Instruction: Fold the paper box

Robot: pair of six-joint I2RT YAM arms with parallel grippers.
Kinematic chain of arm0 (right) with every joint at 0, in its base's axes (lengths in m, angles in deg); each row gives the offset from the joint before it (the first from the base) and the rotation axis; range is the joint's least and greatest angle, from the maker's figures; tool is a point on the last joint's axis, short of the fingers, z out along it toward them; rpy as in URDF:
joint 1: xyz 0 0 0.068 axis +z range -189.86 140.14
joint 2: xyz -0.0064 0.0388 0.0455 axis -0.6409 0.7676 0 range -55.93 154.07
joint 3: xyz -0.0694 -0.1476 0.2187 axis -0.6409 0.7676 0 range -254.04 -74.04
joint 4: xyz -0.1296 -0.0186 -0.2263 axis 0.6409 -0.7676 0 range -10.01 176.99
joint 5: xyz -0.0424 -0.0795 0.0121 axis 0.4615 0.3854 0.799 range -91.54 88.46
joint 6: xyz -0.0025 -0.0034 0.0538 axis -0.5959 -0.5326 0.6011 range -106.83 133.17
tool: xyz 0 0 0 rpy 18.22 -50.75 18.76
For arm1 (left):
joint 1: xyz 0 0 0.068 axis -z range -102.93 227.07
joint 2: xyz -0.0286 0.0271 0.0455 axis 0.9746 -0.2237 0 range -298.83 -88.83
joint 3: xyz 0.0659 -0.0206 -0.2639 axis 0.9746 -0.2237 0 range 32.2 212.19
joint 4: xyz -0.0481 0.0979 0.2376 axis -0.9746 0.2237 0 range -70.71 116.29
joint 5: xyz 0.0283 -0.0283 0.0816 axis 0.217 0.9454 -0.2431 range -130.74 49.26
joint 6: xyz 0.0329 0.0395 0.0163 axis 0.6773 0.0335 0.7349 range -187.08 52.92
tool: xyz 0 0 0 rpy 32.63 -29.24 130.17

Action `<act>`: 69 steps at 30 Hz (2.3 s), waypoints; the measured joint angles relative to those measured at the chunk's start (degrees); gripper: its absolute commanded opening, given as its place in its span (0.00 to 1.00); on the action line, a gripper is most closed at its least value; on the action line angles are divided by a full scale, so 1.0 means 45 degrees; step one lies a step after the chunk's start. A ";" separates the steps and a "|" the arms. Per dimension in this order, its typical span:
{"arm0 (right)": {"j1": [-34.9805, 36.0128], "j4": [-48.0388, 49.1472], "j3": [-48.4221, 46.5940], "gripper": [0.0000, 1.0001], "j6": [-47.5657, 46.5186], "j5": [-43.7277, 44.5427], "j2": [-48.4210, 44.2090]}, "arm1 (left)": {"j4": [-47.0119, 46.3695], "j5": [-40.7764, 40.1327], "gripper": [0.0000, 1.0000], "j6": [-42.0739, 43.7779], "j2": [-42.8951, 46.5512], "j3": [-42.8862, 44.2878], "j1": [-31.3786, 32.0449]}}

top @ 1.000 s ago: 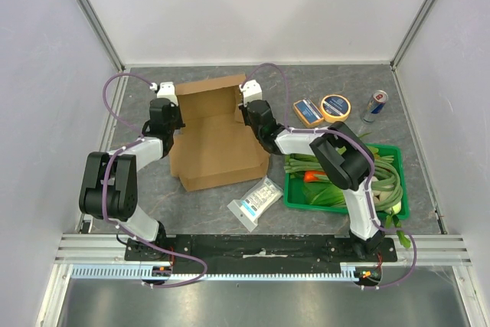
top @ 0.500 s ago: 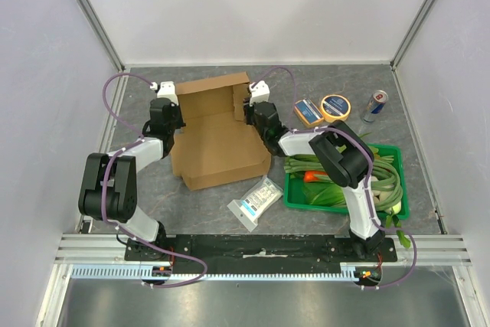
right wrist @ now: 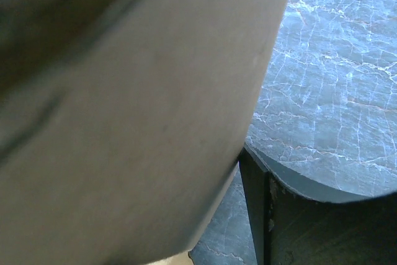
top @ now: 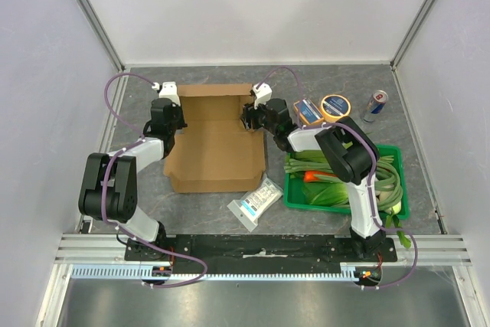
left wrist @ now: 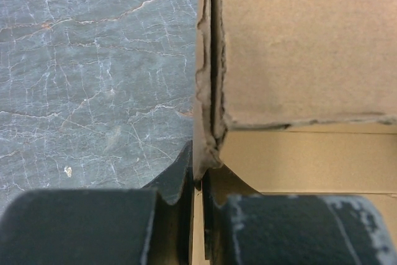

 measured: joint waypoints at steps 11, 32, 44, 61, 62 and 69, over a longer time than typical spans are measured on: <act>-0.0053 -0.0612 -0.0204 0.33 -0.0418 0.0321 0.0000 | 0.0019 -0.0049 0.02 0.0005 0.0000 0.0000 -0.0010; 0.1234 -0.2210 0.0024 0.59 -0.0423 0.4435 -0.0797 | 0.0306 -0.0724 0.02 -0.0253 0.0393 -0.0204 0.0306; 0.1467 -0.2331 -0.1098 0.00 0.0481 0.7198 -0.0063 | 0.0287 -0.0884 0.02 -0.0350 0.0398 -0.0272 0.0505; 0.2764 -0.3541 -0.1972 0.70 0.1025 1.1419 0.0588 | 0.0316 -0.1758 0.02 -0.0549 0.0680 -0.0471 0.0695; 0.2667 -0.3478 -0.1297 0.74 0.0923 1.0885 0.0146 | 0.0321 -0.1758 0.02 -0.0549 0.0680 -0.0471 0.0719; 0.0850 -0.2725 0.2254 0.86 0.0491 0.5280 -0.3225 | 0.0306 -0.1671 0.02 -0.0578 0.0680 -0.0471 0.0748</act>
